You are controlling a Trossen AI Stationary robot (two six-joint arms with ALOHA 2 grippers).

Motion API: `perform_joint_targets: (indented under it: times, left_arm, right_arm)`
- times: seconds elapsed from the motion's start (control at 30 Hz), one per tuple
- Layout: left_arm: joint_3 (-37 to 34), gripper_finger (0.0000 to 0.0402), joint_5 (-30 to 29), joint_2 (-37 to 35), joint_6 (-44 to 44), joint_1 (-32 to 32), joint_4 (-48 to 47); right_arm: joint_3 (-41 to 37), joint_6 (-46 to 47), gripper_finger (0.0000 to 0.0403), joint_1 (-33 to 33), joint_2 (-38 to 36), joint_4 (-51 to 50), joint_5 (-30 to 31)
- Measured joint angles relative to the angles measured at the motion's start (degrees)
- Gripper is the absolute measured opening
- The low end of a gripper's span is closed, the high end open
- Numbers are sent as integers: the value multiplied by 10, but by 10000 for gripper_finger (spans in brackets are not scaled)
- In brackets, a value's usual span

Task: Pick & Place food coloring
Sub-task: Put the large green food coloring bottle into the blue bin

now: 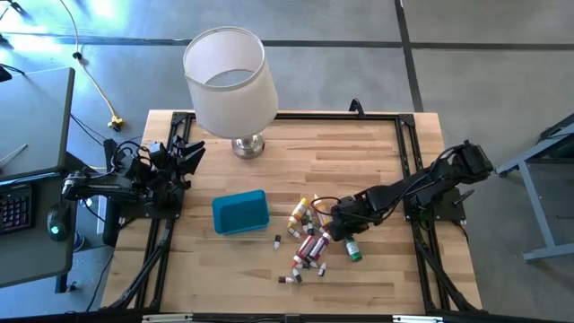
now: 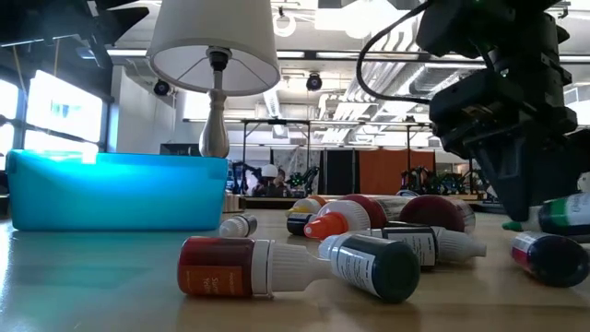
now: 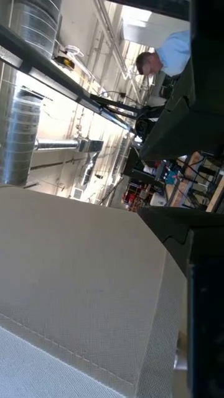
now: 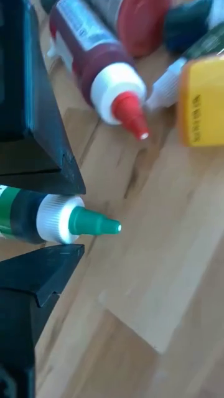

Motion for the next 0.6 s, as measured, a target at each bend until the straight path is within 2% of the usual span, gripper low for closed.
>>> perform_joint_targets:
  times: [0.23,0.6]
  left_arm:
    - [0,128,-2,0,0,0,0]
    - [0,128,-2,0,0,0,0]
  right_arm:
    - [-1,-46,130,0,1,-2,-30]
    - [-2,-104,148,0,2,-6,-31]
